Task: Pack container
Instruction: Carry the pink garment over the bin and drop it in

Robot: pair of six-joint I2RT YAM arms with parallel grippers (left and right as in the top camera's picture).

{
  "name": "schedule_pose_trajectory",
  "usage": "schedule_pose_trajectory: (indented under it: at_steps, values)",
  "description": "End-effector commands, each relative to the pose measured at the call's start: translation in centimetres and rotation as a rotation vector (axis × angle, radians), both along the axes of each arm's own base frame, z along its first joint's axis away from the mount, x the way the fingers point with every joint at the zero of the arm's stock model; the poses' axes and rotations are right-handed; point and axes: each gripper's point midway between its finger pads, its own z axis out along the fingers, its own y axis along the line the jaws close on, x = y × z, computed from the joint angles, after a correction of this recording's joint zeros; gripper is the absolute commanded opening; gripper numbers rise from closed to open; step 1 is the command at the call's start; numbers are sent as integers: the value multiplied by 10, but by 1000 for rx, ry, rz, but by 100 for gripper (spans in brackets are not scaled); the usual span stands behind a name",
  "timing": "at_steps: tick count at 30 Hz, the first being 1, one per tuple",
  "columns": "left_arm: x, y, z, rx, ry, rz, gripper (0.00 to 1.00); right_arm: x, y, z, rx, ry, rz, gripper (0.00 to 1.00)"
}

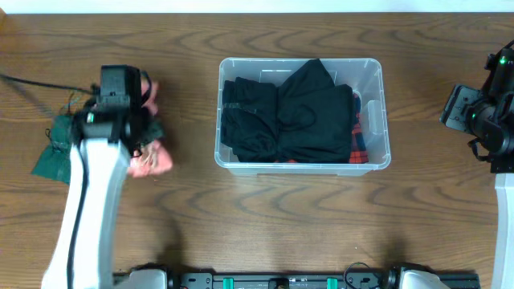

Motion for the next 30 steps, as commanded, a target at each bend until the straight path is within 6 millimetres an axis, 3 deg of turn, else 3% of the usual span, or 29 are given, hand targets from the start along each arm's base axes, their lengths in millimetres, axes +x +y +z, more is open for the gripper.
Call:
schedule_pose_trajectory:
  at_steps: [1,4,7,12,16,19,25,30]
  values:
    - [4,-61,48,-39,-174,-356,6,-1,-3,-1,-15,8,-4,68]
    - [7,-102,80,20,-316,-568,6,-1,-3,-1,-15,9,-3,68]
    - [6,-145,93,10,-390,-698,6,-1,-3,-1,-14,9,-3,67]
    - [4,-220,100,-210,-455,-704,6,-1,-3,-1,-14,9,-2,68]
    - [-16,-303,118,-466,-507,-932,6,-1,-3,-1,-14,10,-3,68]
    - [-24,-344,130,-692,-505,-991,6,0,-3,-3,-13,17,-3,67]
    - [-8,-365,114,-842,-426,-888,6,5,-4,-12,-9,46,-3,68]
    - [-26,-382,111,-983,-334,-1018,6,7,-4,-14,-8,55,-3,68]
